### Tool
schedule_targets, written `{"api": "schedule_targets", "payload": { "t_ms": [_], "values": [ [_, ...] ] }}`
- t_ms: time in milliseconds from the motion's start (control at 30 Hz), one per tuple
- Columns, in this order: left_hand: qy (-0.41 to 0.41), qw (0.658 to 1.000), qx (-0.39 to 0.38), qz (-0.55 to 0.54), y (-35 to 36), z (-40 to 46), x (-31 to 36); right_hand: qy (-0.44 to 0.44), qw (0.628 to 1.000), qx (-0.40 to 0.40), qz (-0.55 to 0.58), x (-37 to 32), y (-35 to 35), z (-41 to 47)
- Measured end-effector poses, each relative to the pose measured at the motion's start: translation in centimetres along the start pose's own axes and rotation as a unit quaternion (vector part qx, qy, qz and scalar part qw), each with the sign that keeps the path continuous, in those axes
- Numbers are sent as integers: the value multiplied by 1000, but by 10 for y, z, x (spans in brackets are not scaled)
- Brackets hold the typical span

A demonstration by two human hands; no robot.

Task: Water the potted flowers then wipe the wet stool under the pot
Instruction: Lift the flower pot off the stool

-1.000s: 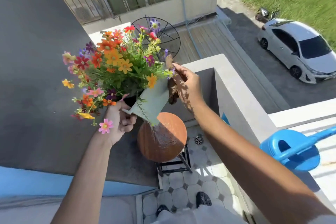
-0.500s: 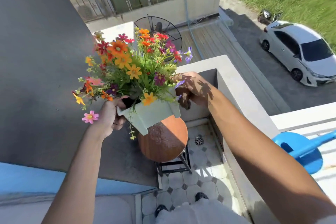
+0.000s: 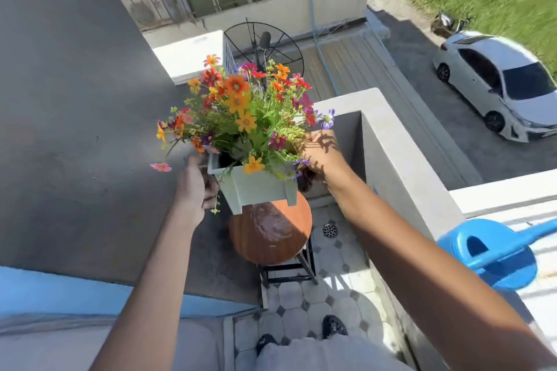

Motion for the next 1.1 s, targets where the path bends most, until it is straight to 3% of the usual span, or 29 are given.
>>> {"api": "schedule_targets", "payload": {
  "t_ms": [100,233,333,433,533,667,767,900,1100],
  "values": [
    [-24,998,22,-60,11,-9,-19,-11,997,67,-40,-7,10,2],
    [-96,991,-90,-35,42,-36,-41,-63,988,107,-94,-7,10,-3],
    [-94,987,-126,-36,58,-37,-38,-68,988,114,-85,-7,18,-10],
    [-100,987,-124,-39,64,-31,-40,-79,993,79,-46,6,24,-16],
    [-94,990,-98,-47,64,-31,-50,-20,999,22,-19,18,37,-23],
    [-61,992,-72,-85,60,-33,-53,-63,997,45,-12,16,47,-27],
    [-50,993,-55,-95,55,-31,-51,-41,998,-3,-46,19,54,-29],
    [-48,990,-36,-130,44,-27,-37,-28,984,-86,151,27,54,-36],
    [-75,985,-69,-136,31,-31,-21,-144,986,-24,85,16,55,-48]
  ]
}}
Point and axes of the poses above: each hand's wrist, its own z-axis towards the middle knuckle, its own y-axis out of the palm, x = y × z, the point moved 2 cm from there along z, towards the middle knuckle, and after that the axes turned 8 degrees about -z, right-handed, at the moved point
